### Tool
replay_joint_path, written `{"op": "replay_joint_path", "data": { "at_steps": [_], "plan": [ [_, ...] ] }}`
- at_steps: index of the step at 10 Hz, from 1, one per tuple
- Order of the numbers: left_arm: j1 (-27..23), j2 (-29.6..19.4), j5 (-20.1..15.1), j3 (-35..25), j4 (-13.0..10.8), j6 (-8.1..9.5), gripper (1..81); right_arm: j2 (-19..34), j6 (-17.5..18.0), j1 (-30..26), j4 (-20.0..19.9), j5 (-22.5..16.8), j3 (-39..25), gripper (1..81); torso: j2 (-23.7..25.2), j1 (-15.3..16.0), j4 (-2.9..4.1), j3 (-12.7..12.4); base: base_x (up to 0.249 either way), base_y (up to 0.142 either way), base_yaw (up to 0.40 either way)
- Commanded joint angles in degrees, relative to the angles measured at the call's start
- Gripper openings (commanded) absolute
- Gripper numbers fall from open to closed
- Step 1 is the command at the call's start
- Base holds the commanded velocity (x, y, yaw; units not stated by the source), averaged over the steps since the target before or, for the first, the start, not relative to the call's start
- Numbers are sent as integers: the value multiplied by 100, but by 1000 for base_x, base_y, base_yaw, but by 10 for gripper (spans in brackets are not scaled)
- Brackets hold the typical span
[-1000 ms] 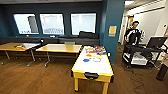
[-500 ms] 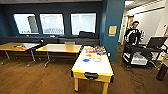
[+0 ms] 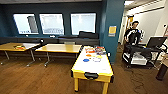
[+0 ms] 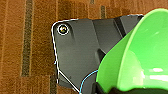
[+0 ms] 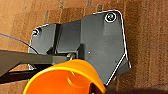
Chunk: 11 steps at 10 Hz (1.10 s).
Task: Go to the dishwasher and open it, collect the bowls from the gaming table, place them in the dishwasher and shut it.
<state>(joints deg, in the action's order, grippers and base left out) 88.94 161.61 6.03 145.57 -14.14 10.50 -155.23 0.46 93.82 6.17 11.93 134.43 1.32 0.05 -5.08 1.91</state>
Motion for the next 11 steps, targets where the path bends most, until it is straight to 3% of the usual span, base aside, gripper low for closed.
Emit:
{"op": "replay_joint_path", "data": {
  "at_steps": [1, 11],
  "plan": [
    [-241, -93, -234, 7, -54, -13, 10, 139, -11, -184, 86, -262, -5, 10, 0, 0, 0, 0, 0, 0, -207],
    [-241, -102, -234, 16, -71, -13, 10, 87, -11, -174, 95, -262, 4, 10, 0, 2, 0, 0, 0, 0, -358]
  ]
}}
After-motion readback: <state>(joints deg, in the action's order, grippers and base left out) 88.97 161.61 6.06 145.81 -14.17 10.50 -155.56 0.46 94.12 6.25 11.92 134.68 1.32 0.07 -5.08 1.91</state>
